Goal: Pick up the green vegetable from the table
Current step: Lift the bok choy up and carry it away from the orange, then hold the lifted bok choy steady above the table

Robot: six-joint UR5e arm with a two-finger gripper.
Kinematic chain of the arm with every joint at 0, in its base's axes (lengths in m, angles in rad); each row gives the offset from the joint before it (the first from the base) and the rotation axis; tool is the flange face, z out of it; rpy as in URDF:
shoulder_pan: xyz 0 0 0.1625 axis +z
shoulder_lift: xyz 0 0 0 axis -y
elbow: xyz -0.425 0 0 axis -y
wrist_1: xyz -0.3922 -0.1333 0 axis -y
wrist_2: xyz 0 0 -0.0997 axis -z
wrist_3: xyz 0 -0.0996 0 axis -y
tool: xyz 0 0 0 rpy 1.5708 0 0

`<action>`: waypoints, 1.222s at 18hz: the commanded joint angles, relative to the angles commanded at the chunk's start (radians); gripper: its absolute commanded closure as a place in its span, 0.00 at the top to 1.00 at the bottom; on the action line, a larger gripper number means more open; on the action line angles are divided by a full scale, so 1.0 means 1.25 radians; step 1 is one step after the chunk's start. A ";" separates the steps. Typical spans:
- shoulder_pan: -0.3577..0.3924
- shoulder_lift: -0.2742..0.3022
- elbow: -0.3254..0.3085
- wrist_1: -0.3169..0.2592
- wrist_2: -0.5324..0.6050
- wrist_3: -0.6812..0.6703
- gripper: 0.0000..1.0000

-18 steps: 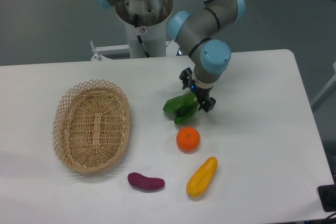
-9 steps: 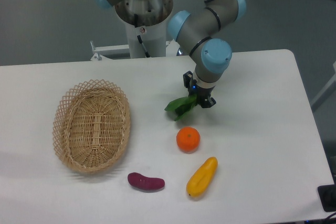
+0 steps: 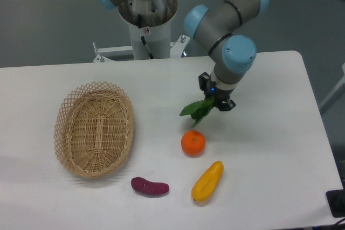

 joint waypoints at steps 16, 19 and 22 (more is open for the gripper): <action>0.017 -0.142 0.253 0.000 -0.002 -0.052 0.24; 0.017 -0.155 0.268 0.000 -0.001 -0.050 0.24; 0.017 -0.157 0.271 -0.001 0.000 -0.049 0.24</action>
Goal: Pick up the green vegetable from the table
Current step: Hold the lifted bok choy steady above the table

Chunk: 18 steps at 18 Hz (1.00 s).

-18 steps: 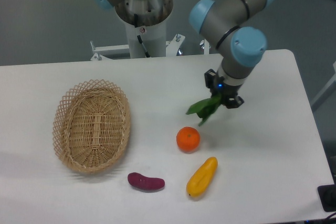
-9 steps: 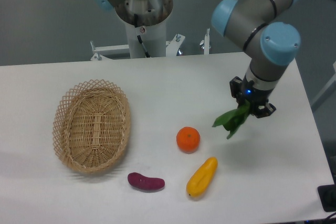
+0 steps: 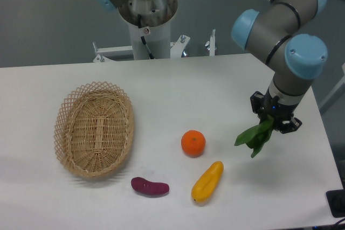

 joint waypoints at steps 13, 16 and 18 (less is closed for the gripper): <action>0.011 -0.002 -0.001 0.000 -0.011 -0.032 0.07; 0.010 -0.001 -0.001 0.000 -0.006 -0.012 0.08; 0.010 -0.002 0.001 -0.001 0.001 0.000 0.08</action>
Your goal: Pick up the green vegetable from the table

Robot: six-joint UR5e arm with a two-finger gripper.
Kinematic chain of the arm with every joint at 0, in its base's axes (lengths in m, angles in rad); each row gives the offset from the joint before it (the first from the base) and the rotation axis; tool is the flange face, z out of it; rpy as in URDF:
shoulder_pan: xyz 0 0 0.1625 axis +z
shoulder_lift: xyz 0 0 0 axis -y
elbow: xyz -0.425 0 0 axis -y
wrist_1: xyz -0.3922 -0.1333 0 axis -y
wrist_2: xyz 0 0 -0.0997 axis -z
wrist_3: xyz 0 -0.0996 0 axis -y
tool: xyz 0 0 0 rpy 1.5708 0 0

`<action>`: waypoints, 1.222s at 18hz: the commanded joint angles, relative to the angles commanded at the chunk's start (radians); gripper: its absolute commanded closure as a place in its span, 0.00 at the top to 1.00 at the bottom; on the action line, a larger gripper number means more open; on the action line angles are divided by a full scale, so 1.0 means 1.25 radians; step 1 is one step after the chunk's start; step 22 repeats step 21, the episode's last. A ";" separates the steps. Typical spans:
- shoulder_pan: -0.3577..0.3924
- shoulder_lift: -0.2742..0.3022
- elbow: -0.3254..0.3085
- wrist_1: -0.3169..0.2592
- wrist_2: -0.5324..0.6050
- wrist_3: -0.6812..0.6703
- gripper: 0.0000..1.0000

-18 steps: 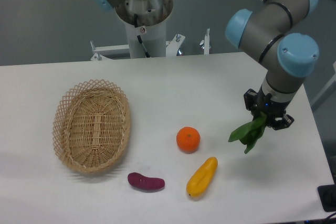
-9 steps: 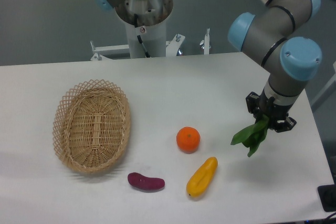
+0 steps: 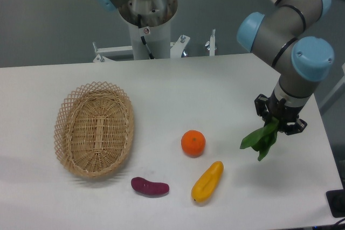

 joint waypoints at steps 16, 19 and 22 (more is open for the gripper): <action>-0.002 0.001 -0.002 0.002 0.002 0.012 0.10; -0.002 0.001 -0.004 0.004 0.002 0.011 0.10; -0.002 0.001 -0.004 0.004 0.002 0.011 0.10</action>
